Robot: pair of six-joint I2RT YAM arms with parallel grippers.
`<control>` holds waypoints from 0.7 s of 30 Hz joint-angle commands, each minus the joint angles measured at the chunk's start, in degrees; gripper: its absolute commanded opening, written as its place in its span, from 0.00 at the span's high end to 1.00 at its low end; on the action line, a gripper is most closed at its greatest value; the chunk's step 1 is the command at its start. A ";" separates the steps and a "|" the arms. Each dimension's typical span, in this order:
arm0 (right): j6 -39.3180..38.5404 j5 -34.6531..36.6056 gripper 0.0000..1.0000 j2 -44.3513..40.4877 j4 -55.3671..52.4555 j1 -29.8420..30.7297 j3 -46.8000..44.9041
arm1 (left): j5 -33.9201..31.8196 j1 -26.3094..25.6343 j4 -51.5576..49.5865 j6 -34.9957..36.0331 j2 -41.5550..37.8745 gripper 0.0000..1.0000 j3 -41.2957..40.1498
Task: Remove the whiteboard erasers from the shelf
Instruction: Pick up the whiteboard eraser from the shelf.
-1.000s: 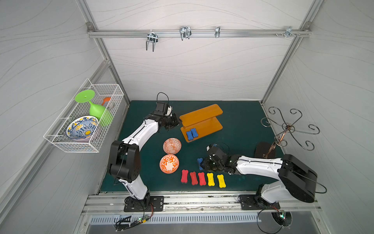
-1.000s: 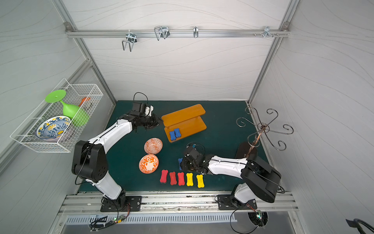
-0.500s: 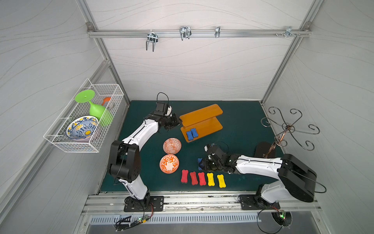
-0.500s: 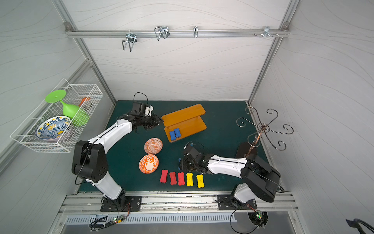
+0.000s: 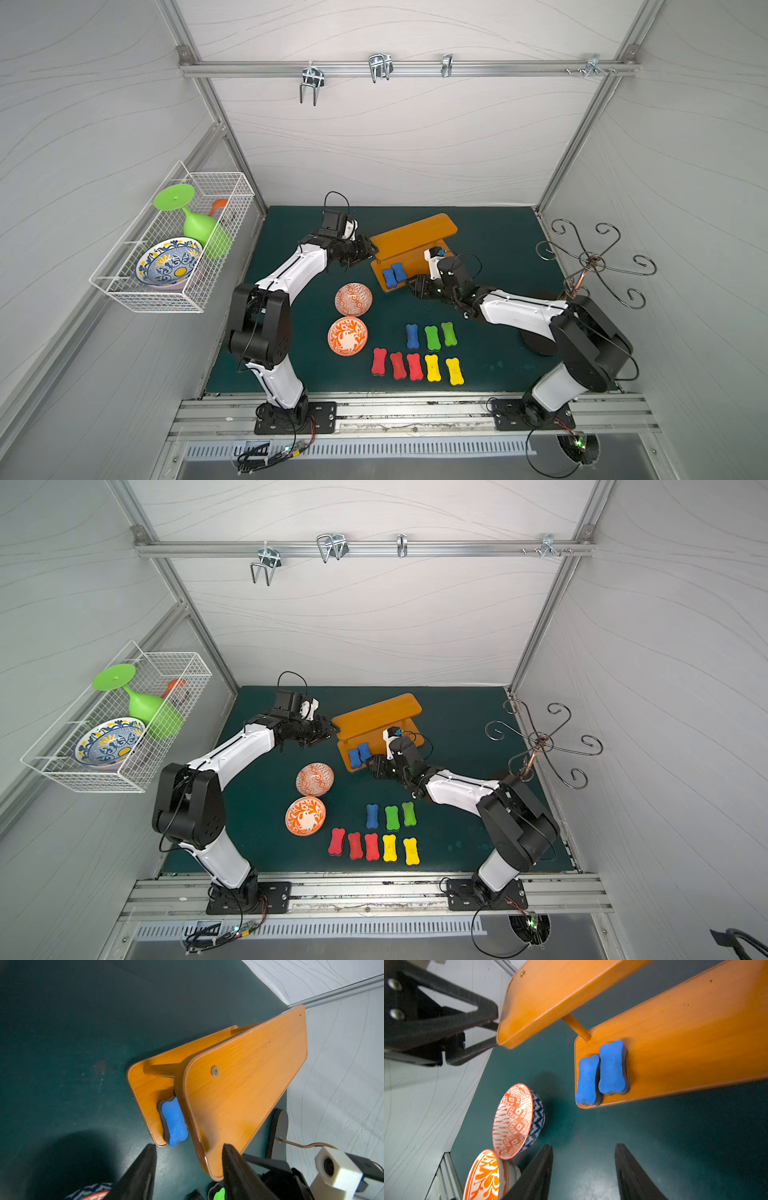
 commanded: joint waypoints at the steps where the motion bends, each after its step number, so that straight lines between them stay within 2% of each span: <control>1: -1.63 -0.59 0.46 4.31 6.62 -1.28 2.29 | 2.33 -0.12 3.60 -0.01 2.18 0.48 2.44; 8: 1.42 1.16 0.47 11.71 11.49 -2.25 4.52 | 2.43 -0.93 4.64 -1.00 4.06 0.55 3.04; 10: 2.90 1.42 0.48 13.44 12.51 -2.84 4.73 | 2.62 -0.94 4.69 -1.02 4.31 0.62 3.09; 15: 4.40 0.80 0.50 17.20 14.13 -3.59 5.85 | 3.22 -0.94 4.34 -0.85 4.92 0.71 3.54; 21: 5.18 -0.30 0.51 20.42 15.86 -4.10 7.43 | 3.36 -0.94 3.57 -0.26 4.87 0.76 3.62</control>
